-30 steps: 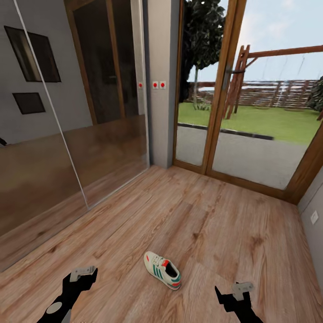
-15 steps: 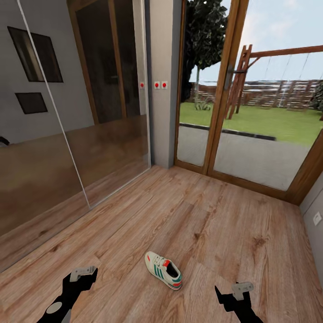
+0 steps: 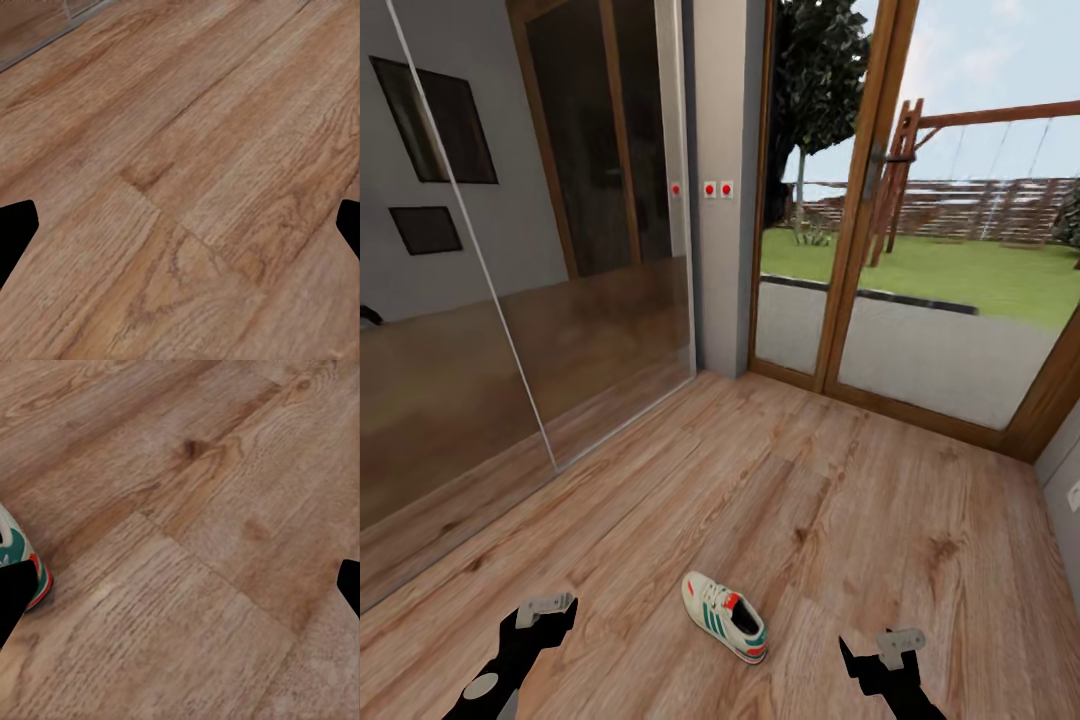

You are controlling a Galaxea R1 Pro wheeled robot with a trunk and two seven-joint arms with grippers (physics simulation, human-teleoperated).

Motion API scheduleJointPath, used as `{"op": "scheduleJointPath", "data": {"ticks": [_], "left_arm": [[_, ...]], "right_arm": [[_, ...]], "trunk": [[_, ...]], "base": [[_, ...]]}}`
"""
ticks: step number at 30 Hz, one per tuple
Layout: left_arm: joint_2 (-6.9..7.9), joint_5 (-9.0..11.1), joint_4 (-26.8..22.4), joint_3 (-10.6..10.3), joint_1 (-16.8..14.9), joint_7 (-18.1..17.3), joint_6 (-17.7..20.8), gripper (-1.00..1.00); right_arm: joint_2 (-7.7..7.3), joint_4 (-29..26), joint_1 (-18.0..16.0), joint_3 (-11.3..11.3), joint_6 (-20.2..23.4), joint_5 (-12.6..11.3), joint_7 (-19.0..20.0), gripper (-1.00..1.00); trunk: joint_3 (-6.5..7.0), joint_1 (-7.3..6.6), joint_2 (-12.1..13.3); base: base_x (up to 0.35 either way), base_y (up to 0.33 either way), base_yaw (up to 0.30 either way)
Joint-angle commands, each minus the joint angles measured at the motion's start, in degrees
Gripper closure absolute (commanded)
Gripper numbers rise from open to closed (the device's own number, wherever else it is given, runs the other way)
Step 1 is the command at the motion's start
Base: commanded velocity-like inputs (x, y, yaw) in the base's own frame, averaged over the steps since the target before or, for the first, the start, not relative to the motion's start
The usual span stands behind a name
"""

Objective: Pick up the two gym shoes and the two sandals from the corridor floor and place them onto the hallstand (shoe rack) in the corridor, making sure they are on the rack and not on the floor. Arrange them so the two gym shoes are next to each other and the two sandals are next to each other.

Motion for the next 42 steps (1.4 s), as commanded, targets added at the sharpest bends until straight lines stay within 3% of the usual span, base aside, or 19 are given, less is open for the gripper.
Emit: {"op": "scheduleJointPath", "data": {"ticks": [1,16,31,42], "left_arm": [[-0.04,0.03,0.05,0.35,-0.04,-0.46,-0.14,-1.00],[-0.04,-0.03,0.10,0.35,-0.04,-0.46,-0.14,-1.00],[-0.04,-0.03,0.13,0.35,-0.04,-0.46,-0.14,-1.00],[-0.04,0.03,0.12,0.35,-0.04,-0.46,-0.18,-1.00]], "right_arm": [[-0.02,0.05,-0.04,0.40,-0.17,-0.23,0.03,-1.00],[-0.02,0.06,-0.04,0.40,-0.17,-0.23,0.03,-1.00],[-0.02,0.06,0.00,0.40,-0.17,-0.23,-0.05,-1.00],[-0.08,0.06,-0.03,0.40,-0.17,-0.23,-0.03,-1.00]], "trunk": [[-0.05,0.01,-0.02],[-0.05,0.01,-0.02],[-0.05,0.01,-0.02],[-0.05,0.01,-0.02]], "base": [[0.171,0.000,0.000],[0.052,0.000,0.021],[0.013,-0.008,0.217],[0.051,-0.075,0.047]]}}
